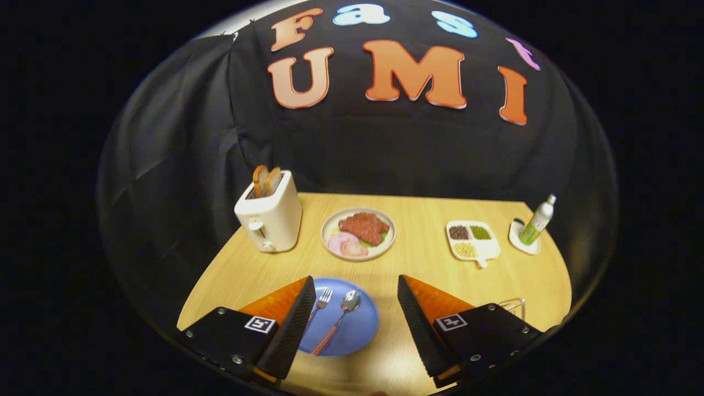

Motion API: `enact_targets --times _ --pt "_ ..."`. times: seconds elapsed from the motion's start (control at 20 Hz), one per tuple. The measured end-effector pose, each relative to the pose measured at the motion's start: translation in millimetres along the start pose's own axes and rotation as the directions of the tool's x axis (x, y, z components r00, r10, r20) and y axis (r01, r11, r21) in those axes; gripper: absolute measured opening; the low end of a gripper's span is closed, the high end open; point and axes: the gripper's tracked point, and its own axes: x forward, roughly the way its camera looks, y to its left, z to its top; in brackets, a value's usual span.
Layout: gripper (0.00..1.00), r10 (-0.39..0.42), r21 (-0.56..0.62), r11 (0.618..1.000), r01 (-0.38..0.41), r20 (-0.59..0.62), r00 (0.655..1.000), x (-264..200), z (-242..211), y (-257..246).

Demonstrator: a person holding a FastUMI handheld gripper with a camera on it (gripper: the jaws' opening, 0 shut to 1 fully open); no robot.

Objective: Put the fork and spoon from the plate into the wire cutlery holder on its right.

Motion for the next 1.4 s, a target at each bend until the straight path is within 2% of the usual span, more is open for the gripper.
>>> enact_targets --times 0.25,0.4,0.8,1.0,1.4 --pt "0.88 -0.012 0.025 1.0 0.017 -0.196 0.98 31 -69 16" --pt "0.83 -0.03 0.002 0.999 0.032 -0.266 0.964 47 -103 23" --pt "0.66 -0.089 -0.035 0.996 0.082 -0.349 0.933 62 -145 26" --pt "0.52 -0.113 -0.056 0.993 0.099 -0.355 0.928 69 -154 21" --pt "0.12 -0.096 -0.036 0.995 0.089 -0.342 0.935 72 -155 16"
